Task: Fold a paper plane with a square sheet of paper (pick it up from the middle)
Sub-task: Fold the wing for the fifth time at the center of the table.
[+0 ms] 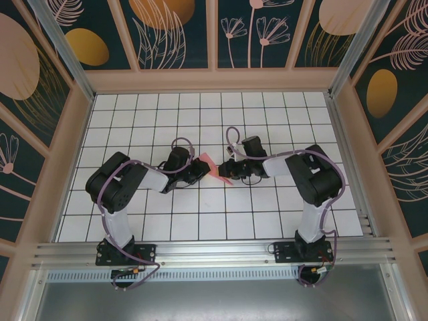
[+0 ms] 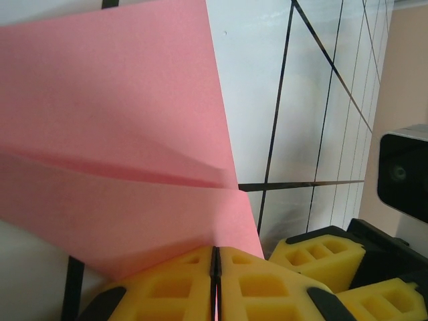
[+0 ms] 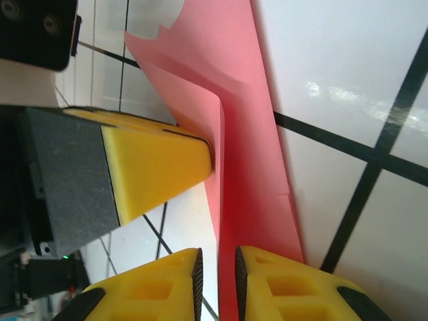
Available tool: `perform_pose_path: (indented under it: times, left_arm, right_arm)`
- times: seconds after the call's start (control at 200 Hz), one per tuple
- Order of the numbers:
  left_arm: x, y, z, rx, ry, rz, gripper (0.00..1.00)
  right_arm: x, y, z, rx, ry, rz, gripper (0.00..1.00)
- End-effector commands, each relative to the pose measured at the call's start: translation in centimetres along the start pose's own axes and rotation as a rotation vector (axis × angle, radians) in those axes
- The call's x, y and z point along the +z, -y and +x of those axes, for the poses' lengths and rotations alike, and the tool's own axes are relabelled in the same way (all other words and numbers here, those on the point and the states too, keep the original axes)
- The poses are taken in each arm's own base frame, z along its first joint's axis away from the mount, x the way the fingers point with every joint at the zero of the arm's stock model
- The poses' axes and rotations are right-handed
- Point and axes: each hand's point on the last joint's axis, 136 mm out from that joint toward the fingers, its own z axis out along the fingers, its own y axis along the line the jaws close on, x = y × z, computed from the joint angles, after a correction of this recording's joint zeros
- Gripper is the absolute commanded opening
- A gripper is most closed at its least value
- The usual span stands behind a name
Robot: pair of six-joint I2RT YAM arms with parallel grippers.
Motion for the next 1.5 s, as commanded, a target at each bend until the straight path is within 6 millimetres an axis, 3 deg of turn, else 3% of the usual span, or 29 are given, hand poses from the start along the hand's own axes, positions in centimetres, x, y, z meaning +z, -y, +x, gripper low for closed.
perform_pose_path:
  times: [0.0, 0.175, 0.445, 0.63, 0.851, 1.066, 1.496]
  left_arm:
    - [0.5, -1.2, 0.0, -0.007, 0.0, -0.051, 0.13]
    - [0.6, -1.2, -0.1, -0.005, -0.005, -0.057, 0.13]
    - [0.8, -1.0, -0.1, -0.003, -0.012, -0.063, 0.12]
    - [0.8, -0.3, -0.5, 0.014, -0.01, -0.059, 0.12]
    - [-0.2, 2.5, -1.4, 0.08, 0.011, -0.013, 0.15]
    - [-1.7, 5.4, -1.1, 0.159, 0.022, 0.103, 0.24]
    - [-0.8, 3.6, 1.3, 0.146, -0.04, 0.13, 0.2]
  right_arm:
    - [-0.7, -0.6, 0.0, -0.15, -0.014, 0.039, 0.23]
    - [-0.4, -1.2, 0.8, -0.267, -0.045, 0.037, 0.22]
    - [0.3, -0.5, 1.4, -0.334, -0.055, 0.073, 0.19]
    - [0.5, 0.0, 1.7, -0.322, -0.05, 0.066, 0.1]
    - [0.3, -1.3, 2.1, -0.28, -0.033, -0.035, 0.0]
    - [-1.0, -2.0, 1.0, -0.172, 0.016, -0.14, 0.0]
    - [-0.4, 0.0, 1.3, 0.046, -0.004, -0.139, 0.0]
